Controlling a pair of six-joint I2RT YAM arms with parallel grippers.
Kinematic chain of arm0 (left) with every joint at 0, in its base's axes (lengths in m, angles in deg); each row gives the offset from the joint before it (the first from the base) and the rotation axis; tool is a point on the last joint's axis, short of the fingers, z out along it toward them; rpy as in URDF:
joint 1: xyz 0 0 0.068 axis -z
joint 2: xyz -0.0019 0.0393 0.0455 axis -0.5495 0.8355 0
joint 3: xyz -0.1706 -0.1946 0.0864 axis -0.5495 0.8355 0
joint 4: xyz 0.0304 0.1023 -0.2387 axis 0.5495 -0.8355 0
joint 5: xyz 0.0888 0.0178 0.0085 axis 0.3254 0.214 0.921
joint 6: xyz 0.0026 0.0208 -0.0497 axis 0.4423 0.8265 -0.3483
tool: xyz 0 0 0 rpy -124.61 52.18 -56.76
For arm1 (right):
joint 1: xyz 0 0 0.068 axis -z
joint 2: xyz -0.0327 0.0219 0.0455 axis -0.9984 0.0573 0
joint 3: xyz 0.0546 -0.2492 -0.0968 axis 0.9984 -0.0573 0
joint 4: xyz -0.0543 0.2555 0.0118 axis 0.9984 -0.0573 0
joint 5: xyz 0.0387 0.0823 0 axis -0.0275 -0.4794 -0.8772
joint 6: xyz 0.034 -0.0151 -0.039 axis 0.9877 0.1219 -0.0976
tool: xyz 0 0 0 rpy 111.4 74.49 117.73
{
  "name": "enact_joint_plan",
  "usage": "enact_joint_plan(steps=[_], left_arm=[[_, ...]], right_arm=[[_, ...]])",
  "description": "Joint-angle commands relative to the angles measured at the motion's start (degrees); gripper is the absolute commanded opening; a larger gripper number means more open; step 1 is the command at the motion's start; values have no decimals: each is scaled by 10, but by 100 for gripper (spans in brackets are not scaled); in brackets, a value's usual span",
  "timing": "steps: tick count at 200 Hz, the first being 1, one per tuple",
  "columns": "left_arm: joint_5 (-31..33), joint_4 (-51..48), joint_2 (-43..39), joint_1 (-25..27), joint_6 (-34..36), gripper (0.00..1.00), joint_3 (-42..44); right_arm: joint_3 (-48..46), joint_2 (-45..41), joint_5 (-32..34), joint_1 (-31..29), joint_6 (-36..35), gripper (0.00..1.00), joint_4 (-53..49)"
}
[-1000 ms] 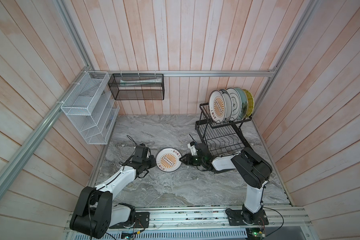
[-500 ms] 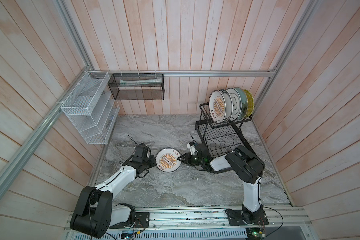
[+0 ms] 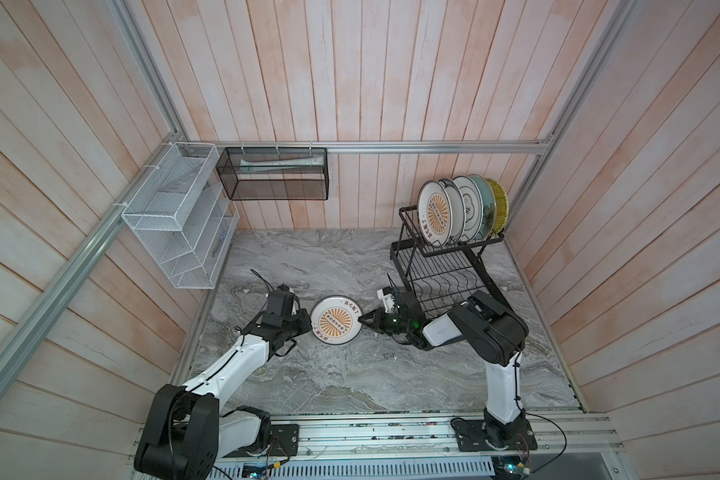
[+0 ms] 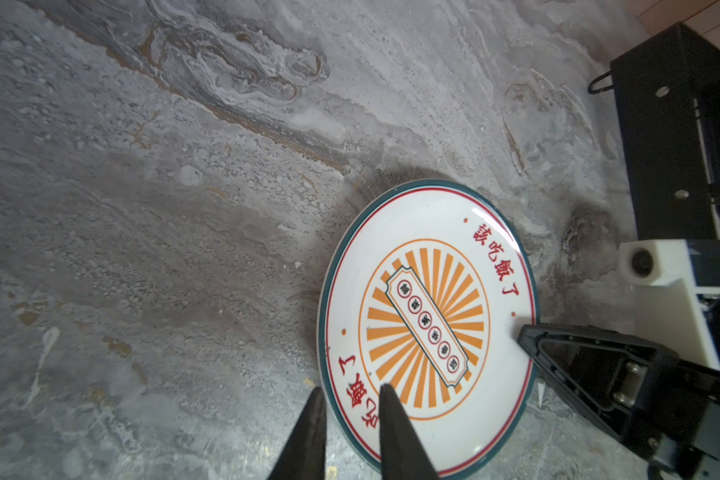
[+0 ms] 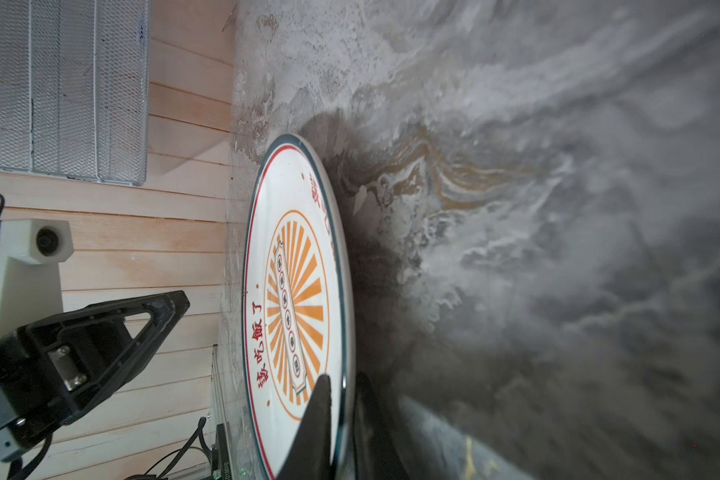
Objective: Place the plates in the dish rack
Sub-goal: 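Grasp the plate rim with both grippers and tilt it upright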
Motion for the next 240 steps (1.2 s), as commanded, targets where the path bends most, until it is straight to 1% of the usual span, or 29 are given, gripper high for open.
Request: enact_joint_plan(steps=[1,55,83,106,126,194,218,240], left_arm=[[11,-17,-25,-4,0,25,-9],[5,-29,-47,-4,-2,25,-16],[-21,-7,-69,-4,0,29,-5],[-28,-1,-77,-4,0,30,-1],[-31,-1,-72,-4,4,31,-1],[-108,47,-40,-4,17,32,14],[-113,52,-37,-4,18,32,13],[-122,57,-42,-4,19,31,12]], right_arm=[[-17,-19,-2,4,-5,10,2],[-33,-54,1,5,-6,4,6],[-46,-78,3,7,-5,2,11],[-51,-100,5,8,-8,0,10],[-52,-117,6,9,-22,0,4],[-56,-151,-10,12,-37,0,9],[-47,-151,-32,13,-50,0,10],[-49,-153,-37,14,-55,0,13]])
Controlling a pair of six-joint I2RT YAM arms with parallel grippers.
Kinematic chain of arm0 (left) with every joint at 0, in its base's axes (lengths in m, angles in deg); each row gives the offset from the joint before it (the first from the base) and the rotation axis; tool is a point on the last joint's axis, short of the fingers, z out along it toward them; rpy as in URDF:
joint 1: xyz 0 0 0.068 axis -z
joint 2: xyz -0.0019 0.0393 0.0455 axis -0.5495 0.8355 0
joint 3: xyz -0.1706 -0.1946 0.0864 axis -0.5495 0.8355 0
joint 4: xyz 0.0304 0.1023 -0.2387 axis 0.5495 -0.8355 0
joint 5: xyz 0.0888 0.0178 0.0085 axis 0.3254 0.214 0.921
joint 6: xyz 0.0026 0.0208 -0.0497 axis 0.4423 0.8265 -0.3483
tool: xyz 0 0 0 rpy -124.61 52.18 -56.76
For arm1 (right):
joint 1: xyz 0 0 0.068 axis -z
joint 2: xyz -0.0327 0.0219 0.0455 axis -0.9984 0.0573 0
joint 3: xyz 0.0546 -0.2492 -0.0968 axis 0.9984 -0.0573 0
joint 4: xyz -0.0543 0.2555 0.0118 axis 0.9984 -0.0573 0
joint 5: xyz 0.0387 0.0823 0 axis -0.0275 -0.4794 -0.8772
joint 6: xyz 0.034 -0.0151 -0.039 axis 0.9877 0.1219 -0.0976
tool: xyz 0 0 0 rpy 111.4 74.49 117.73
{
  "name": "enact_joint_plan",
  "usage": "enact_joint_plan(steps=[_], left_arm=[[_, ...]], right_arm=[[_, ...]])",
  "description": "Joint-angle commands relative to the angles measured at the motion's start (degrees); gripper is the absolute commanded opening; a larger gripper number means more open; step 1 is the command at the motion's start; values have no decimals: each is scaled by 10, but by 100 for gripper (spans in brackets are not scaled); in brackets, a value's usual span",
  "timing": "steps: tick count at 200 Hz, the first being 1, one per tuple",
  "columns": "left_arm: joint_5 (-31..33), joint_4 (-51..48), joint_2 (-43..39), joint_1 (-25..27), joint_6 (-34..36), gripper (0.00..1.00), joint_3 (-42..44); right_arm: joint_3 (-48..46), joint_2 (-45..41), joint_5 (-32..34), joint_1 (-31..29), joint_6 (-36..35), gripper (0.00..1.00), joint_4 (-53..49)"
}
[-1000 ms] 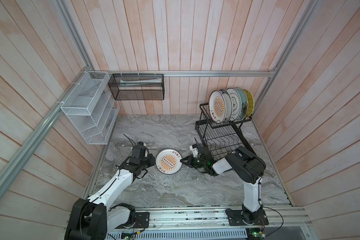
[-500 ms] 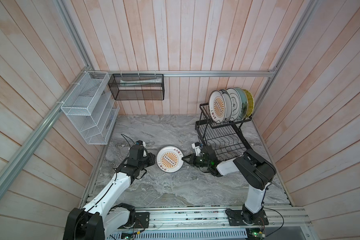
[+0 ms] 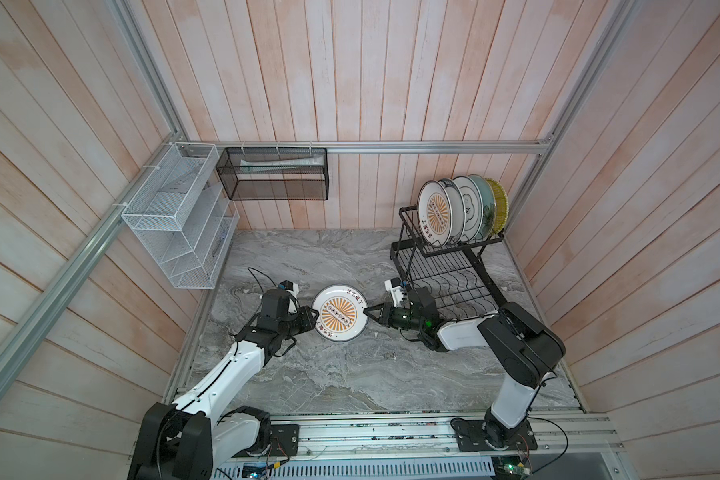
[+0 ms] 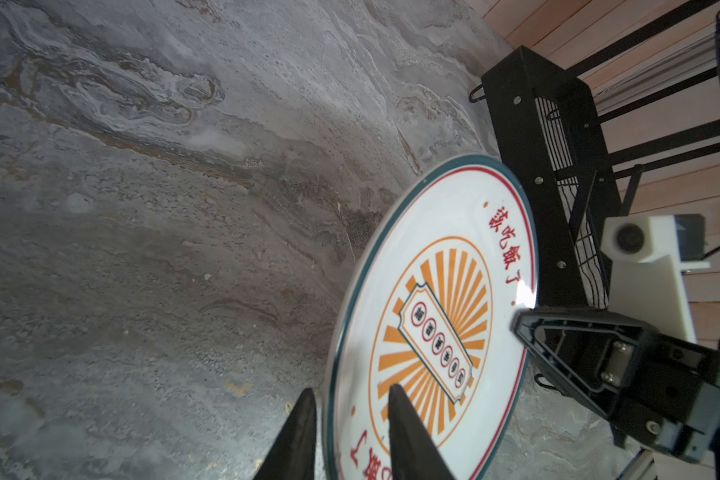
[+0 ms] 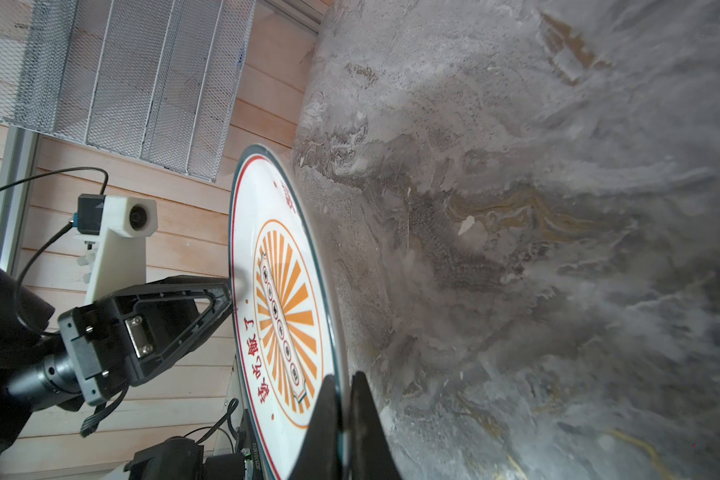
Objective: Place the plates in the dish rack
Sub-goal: 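Grasp the plate rim with both grippers and tilt it upright, then hold the upright orange-sunburst plate between both grippers beside the rack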
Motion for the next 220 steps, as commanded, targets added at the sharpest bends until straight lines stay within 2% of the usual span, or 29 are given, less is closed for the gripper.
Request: enact_joint_plan(steps=[1,53,117,150,188,220], left_arm=[[-23,22,-2,-2,13,31,6],[-29,25,-12,-2,16,26,3],[-30,16,-15,-2,19,8,-10],[-36,20,-21,-2,16,0,-11],[-36,24,-36,-2,11,0,-12],[-46,51,-51,-2,-17,0,-2]], right_arm=[[1,-17,-25,3,-15,0,21],[2,-31,-32,3,-27,0,21],[1,-40,-35,4,-29,2,28],[-1,-48,-36,4,-29,7,30],[-2,-60,-37,3,-32,21,27],[-14,-62,-39,3,-24,27,45]])
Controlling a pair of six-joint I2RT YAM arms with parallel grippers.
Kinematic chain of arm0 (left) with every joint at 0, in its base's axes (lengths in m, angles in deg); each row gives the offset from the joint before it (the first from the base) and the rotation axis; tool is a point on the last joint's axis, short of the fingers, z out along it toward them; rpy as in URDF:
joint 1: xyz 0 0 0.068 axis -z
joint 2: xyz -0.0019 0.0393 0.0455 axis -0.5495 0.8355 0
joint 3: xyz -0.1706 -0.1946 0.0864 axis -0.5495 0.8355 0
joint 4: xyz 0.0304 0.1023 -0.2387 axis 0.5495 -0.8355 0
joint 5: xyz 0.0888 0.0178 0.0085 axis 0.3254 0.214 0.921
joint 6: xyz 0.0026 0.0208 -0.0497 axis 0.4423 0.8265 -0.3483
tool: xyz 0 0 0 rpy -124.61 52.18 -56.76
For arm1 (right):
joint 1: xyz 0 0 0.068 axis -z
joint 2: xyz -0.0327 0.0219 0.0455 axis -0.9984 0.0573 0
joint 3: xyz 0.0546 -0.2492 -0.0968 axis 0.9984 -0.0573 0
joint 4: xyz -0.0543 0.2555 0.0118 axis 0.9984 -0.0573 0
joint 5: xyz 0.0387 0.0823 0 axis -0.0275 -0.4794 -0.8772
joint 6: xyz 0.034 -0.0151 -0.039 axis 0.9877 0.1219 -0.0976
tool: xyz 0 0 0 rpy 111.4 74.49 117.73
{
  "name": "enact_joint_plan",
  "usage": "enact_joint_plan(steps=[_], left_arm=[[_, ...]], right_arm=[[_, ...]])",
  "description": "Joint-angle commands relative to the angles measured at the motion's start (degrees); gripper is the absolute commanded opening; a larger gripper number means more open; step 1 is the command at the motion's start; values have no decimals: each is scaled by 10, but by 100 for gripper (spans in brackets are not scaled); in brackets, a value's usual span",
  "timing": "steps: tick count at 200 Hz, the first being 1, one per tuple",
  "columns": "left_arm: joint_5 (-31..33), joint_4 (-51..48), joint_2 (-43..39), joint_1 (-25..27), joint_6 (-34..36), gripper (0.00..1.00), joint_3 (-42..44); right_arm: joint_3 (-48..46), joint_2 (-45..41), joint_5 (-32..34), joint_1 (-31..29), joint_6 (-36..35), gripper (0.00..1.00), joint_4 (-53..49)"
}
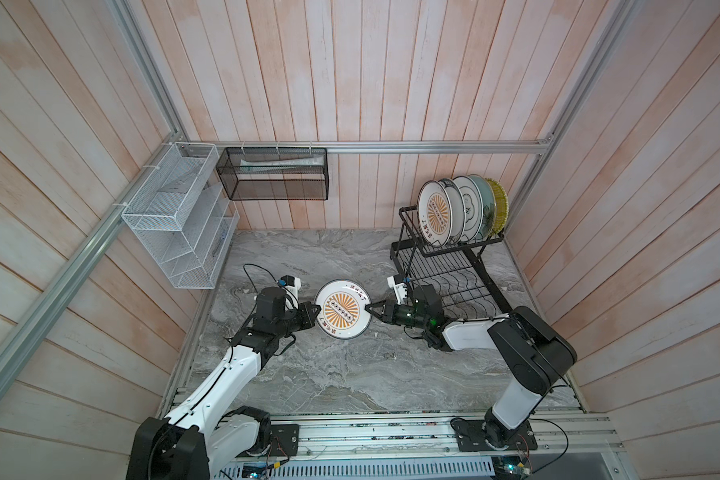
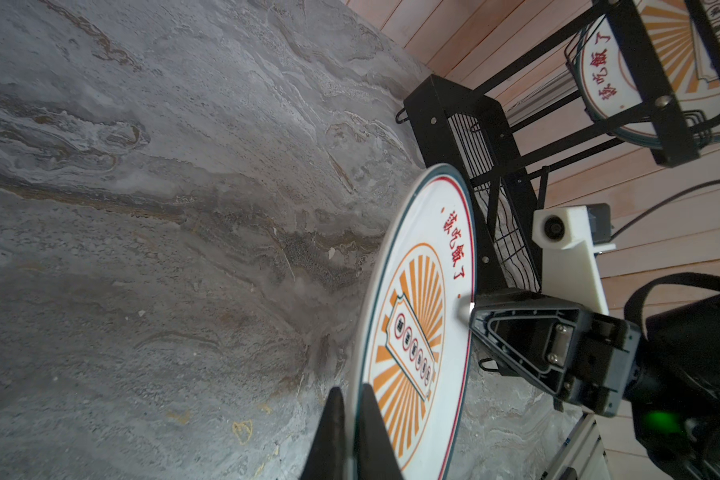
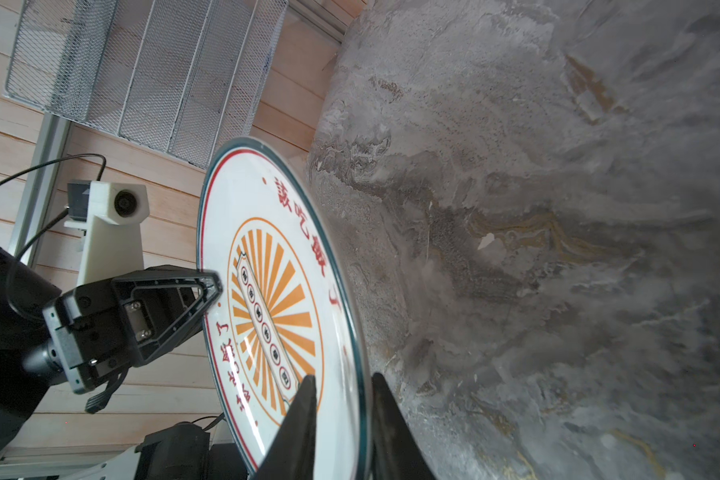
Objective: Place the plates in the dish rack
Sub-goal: 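Hold the upright orange-sunburst plate between both grippers beside the rack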
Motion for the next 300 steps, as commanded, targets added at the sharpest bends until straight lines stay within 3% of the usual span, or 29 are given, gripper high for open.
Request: enact_joint_plan(steps=[1,72,134,300], left_arm=[[7,23,-11,0,-18,0,1],[-17,101,-10,1,-71,0,26],[-21,116,-18,1,-68,0,39],[-27,121,-35,1,-38,0,66]], right_arm=[[-6,-21,-24,-8,-2,27,51],[-6,-12,-31,-16,11,29,76],[-2,4,-47,-16,27,27,101],[10,1,-56,-16,30,6,86]])
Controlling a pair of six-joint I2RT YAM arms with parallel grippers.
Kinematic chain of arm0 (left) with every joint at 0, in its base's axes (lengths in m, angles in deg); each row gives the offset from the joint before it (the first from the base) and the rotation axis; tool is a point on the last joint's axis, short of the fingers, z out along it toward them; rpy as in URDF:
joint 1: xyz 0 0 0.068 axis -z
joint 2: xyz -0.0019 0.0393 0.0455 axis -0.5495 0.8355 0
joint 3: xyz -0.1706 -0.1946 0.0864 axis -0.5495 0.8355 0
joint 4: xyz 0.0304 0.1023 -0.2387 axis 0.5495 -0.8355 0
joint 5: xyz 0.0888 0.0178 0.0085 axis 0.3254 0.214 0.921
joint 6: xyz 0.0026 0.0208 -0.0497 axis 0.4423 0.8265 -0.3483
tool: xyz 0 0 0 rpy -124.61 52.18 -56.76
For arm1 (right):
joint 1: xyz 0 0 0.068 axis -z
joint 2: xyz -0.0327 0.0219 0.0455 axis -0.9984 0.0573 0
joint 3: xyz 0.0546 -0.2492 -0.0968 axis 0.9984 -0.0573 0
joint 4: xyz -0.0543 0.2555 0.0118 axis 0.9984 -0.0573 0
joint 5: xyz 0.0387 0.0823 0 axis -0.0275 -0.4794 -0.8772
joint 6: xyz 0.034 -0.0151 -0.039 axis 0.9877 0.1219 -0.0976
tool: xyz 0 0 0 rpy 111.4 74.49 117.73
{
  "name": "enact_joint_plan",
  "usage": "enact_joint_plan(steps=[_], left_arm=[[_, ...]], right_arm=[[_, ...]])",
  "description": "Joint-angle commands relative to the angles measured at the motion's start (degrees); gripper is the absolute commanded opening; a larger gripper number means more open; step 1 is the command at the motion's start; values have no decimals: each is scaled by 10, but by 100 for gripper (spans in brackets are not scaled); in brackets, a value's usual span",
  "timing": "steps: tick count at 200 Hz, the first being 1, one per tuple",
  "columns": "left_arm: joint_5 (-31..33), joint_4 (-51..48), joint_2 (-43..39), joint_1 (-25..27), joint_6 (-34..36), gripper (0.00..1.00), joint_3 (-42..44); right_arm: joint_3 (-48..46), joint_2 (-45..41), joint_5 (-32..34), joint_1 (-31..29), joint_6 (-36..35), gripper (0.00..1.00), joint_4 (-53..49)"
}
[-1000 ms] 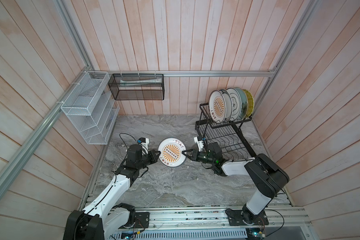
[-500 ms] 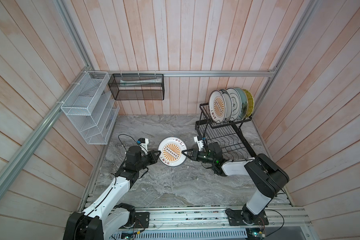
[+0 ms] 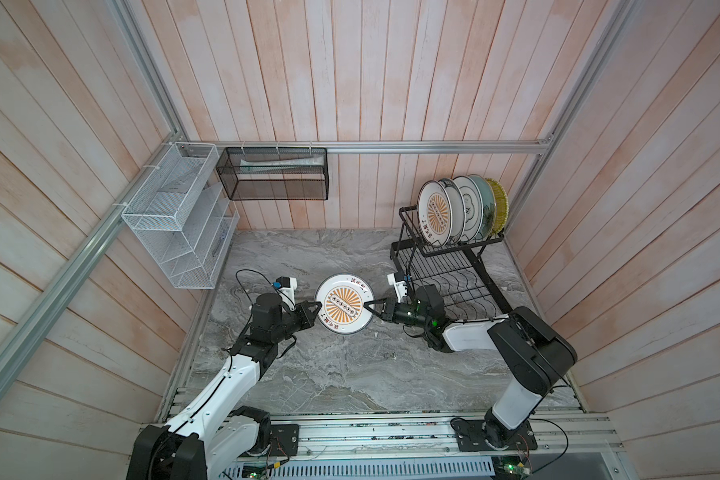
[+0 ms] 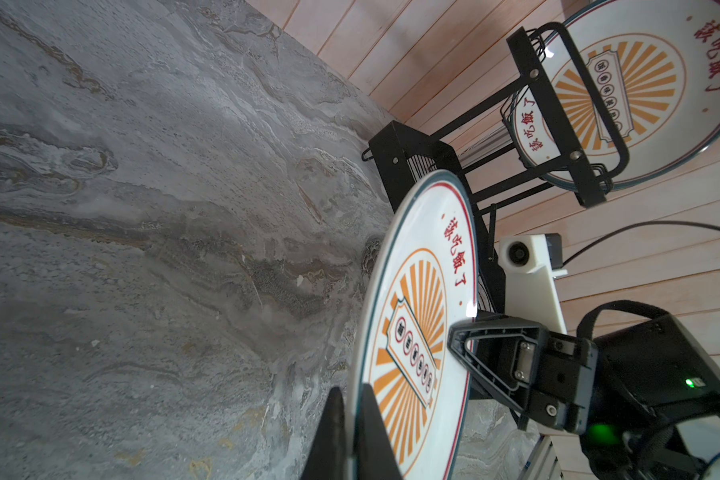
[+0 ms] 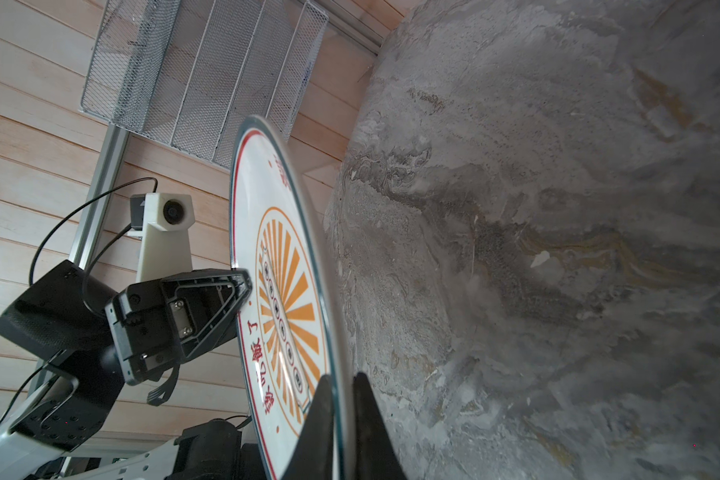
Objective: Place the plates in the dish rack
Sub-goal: 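Hold the upright orange-sunburst plate between both grippers beside the rack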
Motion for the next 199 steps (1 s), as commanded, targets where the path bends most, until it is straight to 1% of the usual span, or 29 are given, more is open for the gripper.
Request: enact_joint_plan(steps=[1,29,35,62,94,128,176,199], left_arm=[[-6,4,-9,4,21,0,9],[5,-12,-11,3,21,0,4],[9,-17,-11,3,21,0,1],[10,-27,-11,3,21,10,-5],[18,-40,-14,3,21,17,-10],[28,-54,-19,3,23,29,-14],[51,-87,-34,3,35,36,-24],[56,-102,-43,3,40,37,-33]], right_arm=[[15,-1,-35,-13,-13,6,23],[15,1,-36,-13,-12,0,23],[15,1,-35,-13,-12,0,23],[14,0,-33,-13,-10,0,23],[12,-2,-29,-13,-14,0,19],[7,-2,-25,-13,-14,0,20],[3,-13,-13,-13,-21,0,11],[1,-39,19,-16,-44,0,-27]])
